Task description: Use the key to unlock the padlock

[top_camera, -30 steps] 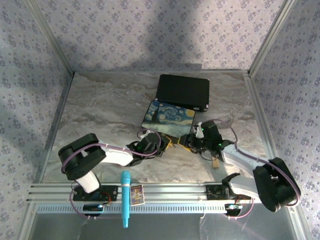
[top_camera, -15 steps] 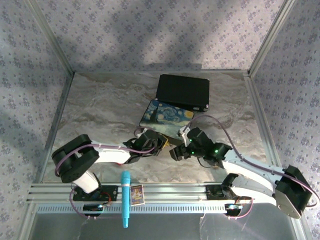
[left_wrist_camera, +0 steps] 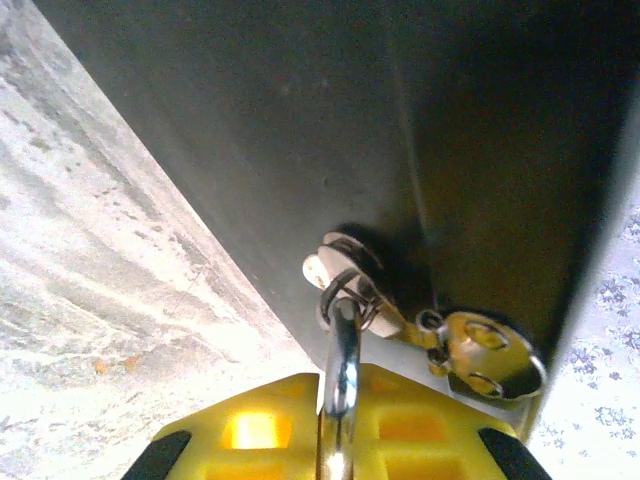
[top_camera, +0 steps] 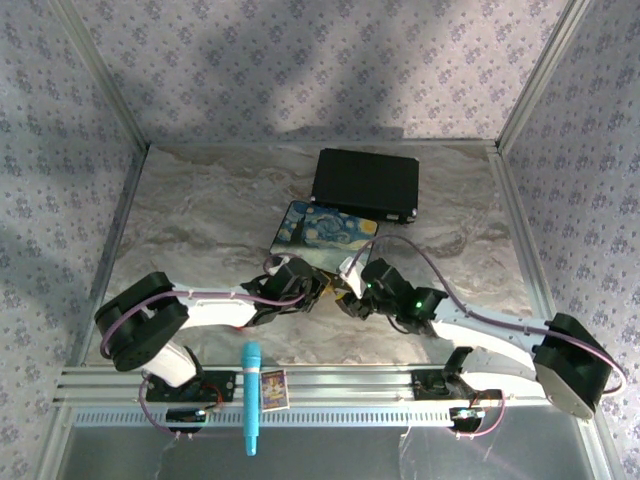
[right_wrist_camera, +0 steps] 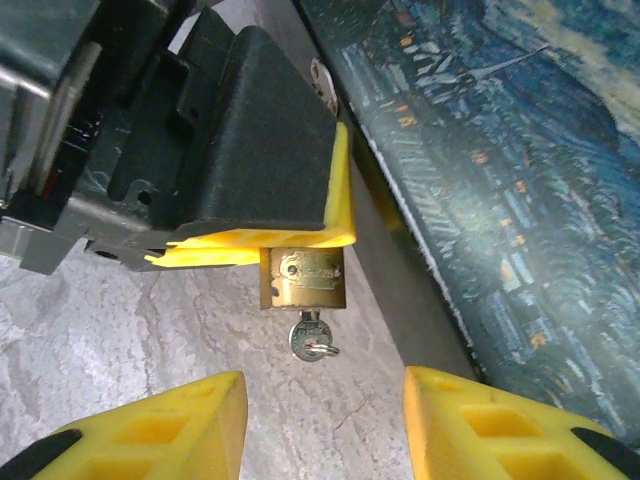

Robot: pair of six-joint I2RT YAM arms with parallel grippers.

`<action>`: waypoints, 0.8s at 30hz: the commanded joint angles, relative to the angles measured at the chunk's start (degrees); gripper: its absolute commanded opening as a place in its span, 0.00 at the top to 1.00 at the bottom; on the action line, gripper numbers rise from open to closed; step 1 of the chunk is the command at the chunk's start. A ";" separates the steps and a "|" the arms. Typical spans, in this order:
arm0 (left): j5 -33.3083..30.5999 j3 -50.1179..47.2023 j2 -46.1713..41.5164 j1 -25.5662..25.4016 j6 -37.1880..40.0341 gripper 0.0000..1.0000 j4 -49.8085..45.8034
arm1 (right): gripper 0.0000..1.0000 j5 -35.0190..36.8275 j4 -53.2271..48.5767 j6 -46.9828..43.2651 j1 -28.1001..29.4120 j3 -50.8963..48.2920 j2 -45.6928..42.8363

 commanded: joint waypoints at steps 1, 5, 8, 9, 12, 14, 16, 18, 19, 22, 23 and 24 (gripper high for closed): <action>0.29 -0.27 -2.64 0.14 0.64 1.00 -0.52 | 0.51 2.27 2.68 -4.13 1.50 -2.53 -1.70; 0.27 -0.47 -3.48 0.39 1.00 1.00 -1.21 | 0.50 3.23 6.64 -6.43 3.02 -3.90 -0.92; 0.16 -0.53 -4.05 0.39 1.10 1.00 -1.59 | 0.50 2.97 8.18 -7.36 3.32 -2.67 1.82; 0.06 -0.69 -4.23 0.39 1.09 1.00 -1.61 | 0.51 2.59 8.84 -7.73 3.36 -2.29 2.95; 0.05 -0.80 -4.47 0.39 1.09 1.00 -1.70 | 0.52 2.64 10.04 -8.61 3.63 -1.09 6.18; 0.24 -0.89 -4.67 0.39 1.18 1.00 -1.74 | 0.53 2.80 10.61 -9.33 3.65 -0.35 7.76; 0.50 -0.97 -4.61 0.39 1.05 1.00 -1.50 | 0.54 3.28 10.95 -10.13 3.71 0.31 8.96; 0.83 -1.15 -4.65 0.39 1.09 1.00 -0.92 | 0.55 3.63 11.36 -10.52 3.56 0.71 9.77; 0.97 -1.15 -4.71 0.37 1.18 1.00 -0.94 | 0.55 3.80 11.61 -10.52 3.46 0.90 10.24; 1.07 -1.23 -4.90 0.39 1.14 1.00 -0.91 | 0.59 3.64 11.68 -10.92 3.29 1.57 11.39; 1.14 -1.41 -4.98 0.39 1.18 1.00 -0.76 | 0.60 3.79 11.73 -11.02 3.32 1.78 11.83; 1.19 -1.58 -5.06 0.39 1.18 1.00 -0.71 | 0.61 3.68 11.74 -11.13 3.19 2.01 12.14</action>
